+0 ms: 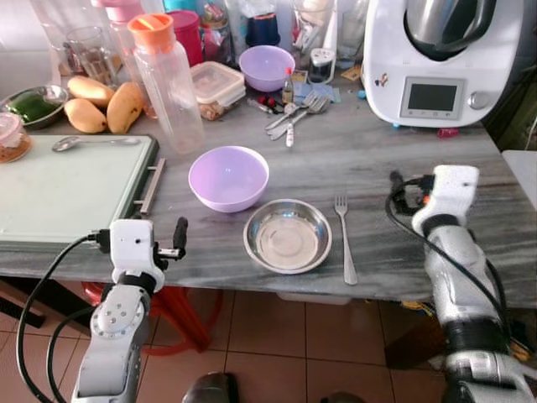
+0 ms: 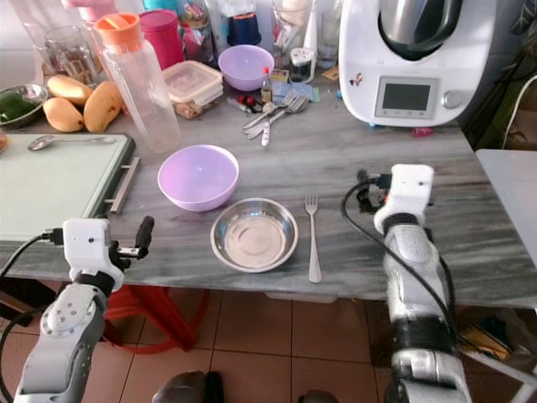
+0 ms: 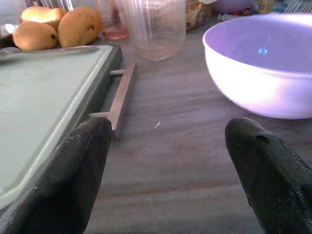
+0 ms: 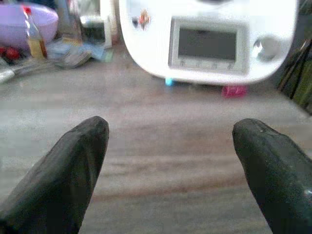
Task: Setting the table
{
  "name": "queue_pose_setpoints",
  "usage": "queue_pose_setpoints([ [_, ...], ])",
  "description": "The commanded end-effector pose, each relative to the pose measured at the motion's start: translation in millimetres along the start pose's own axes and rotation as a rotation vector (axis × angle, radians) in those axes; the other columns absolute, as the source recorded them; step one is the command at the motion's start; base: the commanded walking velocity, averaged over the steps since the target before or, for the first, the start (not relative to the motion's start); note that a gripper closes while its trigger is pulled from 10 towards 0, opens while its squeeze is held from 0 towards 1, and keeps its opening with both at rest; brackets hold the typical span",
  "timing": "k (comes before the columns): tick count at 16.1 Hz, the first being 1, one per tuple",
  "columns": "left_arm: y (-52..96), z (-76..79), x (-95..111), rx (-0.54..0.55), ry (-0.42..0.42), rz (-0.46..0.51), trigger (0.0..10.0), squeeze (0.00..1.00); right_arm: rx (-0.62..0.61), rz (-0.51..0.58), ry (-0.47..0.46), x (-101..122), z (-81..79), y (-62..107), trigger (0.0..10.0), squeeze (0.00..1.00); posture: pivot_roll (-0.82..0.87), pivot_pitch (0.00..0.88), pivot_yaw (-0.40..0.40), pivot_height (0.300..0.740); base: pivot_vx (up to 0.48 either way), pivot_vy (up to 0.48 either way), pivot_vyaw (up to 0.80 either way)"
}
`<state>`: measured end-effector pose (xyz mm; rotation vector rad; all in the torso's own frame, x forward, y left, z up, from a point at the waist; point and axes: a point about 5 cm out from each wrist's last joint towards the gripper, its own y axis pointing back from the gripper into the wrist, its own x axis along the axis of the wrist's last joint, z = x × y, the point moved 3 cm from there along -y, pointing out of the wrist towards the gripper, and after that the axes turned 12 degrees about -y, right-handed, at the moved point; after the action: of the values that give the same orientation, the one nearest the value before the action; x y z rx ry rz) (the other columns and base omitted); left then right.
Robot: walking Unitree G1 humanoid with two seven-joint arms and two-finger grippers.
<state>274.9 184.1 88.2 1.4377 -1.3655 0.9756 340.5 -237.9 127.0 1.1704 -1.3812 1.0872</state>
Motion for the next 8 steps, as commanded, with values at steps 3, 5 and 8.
queue_pose_setpoints([
  [3, -5.7, -6.2, -4.4, 0.071, -0.024, -0.019, 10.0, 0.0, 0.029, 0.081, 0.009, 9.6, -16.0, 14.9, 10.0, 1.0, -0.01, 0.0, 0.046, 0.74, 0.0, 0.0, 0.0],
  [5, -11.1, -3.3, -9.0, 0.083, 0.0, -0.036, 10.0, 0.0, 0.084, 0.138, 0.044, 15.2, -32.9, 27.0, 10.0, 1.0, -0.02, 0.0, 0.042, 0.74, 0.0, 0.0, 0.0],
  [8, -15.6, 0.4, -11.3, 0.09, 0.001, -0.041, 10.0, 0.0, 0.156, 0.105, 0.039, 6.5, -48.4, 38.1, 10.0, 0.95, -0.03, 0.0, 0.029, 0.74, -0.164, 0.0, 0.0],
])
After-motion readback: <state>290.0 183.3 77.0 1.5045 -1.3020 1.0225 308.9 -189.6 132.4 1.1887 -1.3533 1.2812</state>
